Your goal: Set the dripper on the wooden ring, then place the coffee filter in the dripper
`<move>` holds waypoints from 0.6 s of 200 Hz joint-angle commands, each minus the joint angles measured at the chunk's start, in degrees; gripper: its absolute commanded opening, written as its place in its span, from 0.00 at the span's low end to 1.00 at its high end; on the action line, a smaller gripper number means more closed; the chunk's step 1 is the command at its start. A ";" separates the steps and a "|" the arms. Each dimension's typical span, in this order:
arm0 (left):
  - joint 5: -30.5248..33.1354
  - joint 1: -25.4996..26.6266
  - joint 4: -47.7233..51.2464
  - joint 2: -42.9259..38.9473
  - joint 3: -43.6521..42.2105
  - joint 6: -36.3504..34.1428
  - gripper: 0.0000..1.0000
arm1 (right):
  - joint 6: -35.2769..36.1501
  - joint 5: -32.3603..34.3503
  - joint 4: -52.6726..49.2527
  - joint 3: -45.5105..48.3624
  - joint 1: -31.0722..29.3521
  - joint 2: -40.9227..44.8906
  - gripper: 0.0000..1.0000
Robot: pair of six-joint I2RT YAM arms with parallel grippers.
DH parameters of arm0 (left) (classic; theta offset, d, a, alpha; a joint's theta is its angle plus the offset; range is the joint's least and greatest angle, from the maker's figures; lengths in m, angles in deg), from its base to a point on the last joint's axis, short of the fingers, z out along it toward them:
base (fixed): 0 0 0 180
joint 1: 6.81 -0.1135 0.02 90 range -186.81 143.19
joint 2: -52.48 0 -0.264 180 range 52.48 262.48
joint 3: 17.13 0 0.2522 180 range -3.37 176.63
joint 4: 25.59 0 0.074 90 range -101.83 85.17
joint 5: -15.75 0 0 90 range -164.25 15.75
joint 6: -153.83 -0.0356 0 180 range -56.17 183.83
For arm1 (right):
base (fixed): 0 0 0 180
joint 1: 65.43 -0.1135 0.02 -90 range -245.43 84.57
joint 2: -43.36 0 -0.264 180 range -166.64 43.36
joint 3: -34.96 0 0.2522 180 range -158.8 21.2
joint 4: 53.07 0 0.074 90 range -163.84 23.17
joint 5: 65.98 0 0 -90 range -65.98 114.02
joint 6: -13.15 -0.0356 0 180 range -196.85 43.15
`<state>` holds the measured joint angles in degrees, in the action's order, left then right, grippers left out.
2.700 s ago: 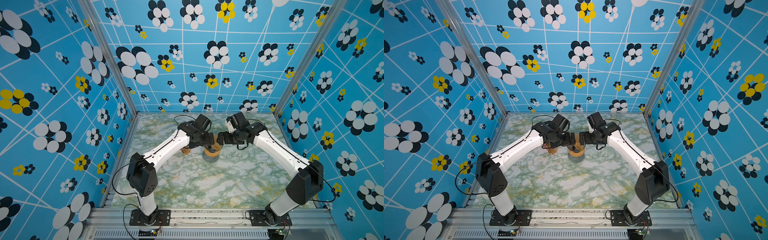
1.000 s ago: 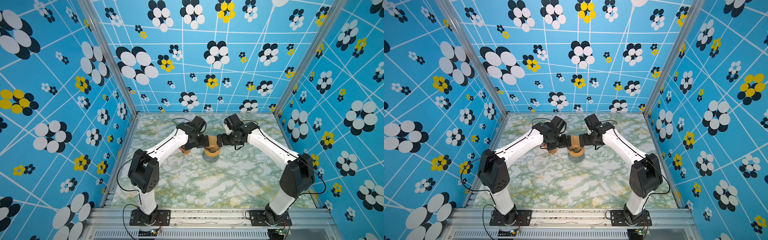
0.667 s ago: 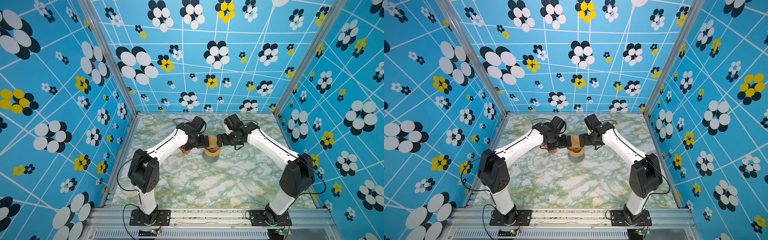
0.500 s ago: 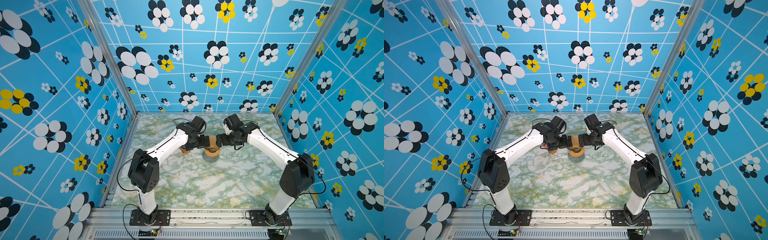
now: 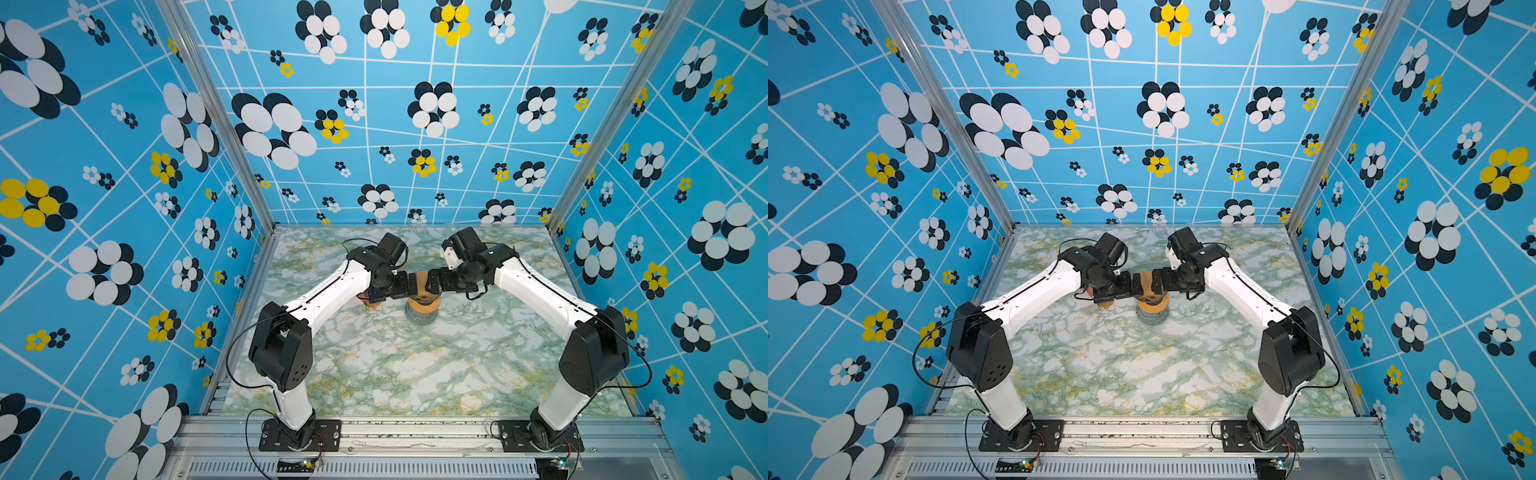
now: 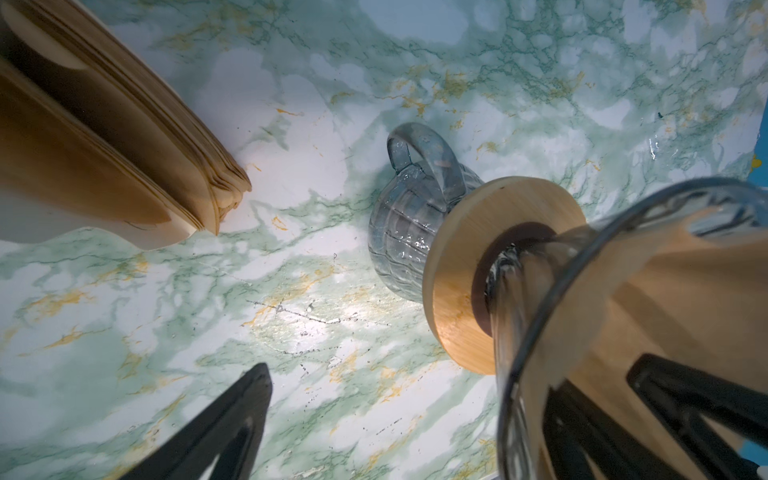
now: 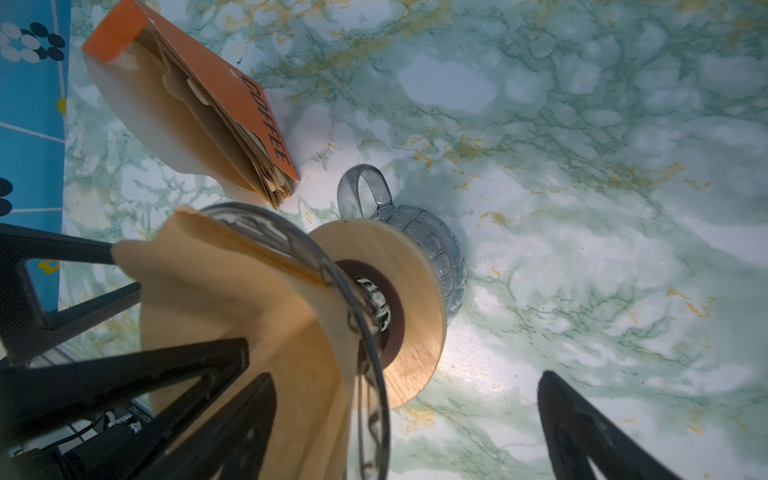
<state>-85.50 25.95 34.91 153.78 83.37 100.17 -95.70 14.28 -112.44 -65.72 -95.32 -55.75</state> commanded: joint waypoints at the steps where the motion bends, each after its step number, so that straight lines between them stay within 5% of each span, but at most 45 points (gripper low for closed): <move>1: -2.11 -1.06 -1.48 -2.84 -1.80 -1.05 1.00 | -0.32 -1.12 -0.90 -1.28 -0.01 -1.64 0.99; 120: -3.54 -0.02 -3.49 -0.86 -1.73 -0.78 1.00 | -4.80 -4.53 4.28 6.90 5.46 2.26 0.95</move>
<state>-88.45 25.38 31.44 153.16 82.13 99.75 -99.86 11.31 -109.36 -60.08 -90.03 -55.86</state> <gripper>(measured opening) 0.996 0.955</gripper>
